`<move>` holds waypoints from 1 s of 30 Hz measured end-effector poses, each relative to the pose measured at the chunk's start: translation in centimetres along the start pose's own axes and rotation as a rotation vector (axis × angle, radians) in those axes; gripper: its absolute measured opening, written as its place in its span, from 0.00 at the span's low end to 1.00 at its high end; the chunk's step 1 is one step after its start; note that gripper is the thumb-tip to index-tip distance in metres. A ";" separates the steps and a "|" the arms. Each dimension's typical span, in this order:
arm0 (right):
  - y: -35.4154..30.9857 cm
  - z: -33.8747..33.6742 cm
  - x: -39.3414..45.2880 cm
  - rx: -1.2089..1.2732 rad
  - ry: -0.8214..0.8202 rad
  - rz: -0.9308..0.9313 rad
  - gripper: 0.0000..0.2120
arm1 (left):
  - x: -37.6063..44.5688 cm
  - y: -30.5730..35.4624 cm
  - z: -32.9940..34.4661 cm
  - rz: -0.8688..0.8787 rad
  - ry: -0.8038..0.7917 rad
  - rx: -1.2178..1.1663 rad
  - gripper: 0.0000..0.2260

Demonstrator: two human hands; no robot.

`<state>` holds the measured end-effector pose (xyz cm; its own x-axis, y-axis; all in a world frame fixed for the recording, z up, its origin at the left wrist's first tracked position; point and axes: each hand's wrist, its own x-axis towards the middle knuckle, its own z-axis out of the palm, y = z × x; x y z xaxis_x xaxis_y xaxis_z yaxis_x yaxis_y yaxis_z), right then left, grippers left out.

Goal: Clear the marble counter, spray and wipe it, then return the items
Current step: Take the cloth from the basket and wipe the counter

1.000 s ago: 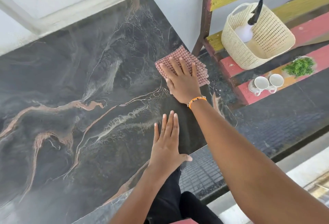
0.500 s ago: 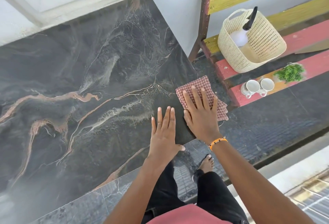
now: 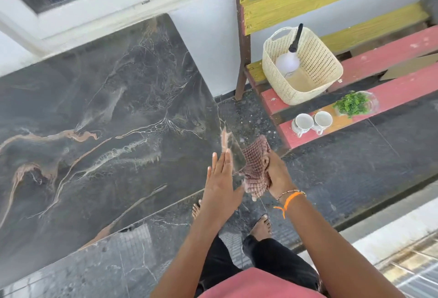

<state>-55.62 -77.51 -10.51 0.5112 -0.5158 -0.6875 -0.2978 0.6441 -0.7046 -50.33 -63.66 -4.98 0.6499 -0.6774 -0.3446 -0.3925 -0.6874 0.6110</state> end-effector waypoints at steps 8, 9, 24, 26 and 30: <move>-6.0 -7.4 -0.3 0.533 -0.228 0.092 0.22 | 4.8 7.3 4.5 0.091 -0.240 -0.166 0.25; -6.7 -7.8 -0.2 0.530 -0.234 0.091 0.22 | 5.6 8.4 4.9 0.111 -0.256 -0.166 0.25; -18.0 -10.8 7.2 0.242 -0.372 0.096 0.37 | 21.2 14.8 3.8 -0.165 -0.258 -0.920 0.11; -19.4 -11.7 9.1 0.044 -0.330 0.063 0.31 | 23.6 14.8 3.5 -0.235 -0.258 -1.043 0.09; -21.7 -13.2 13.9 0.000 -0.066 -0.045 0.15 | 27.5 14.9 3.4 -0.444 -0.238 -1.329 0.10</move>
<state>-52.68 -106.11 -7.05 0.5758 -0.5062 -0.6420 -0.2728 0.6213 -0.7346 -40.52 -93.46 -7.83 0.3799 -0.5925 -0.7104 0.7921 -0.1882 0.5806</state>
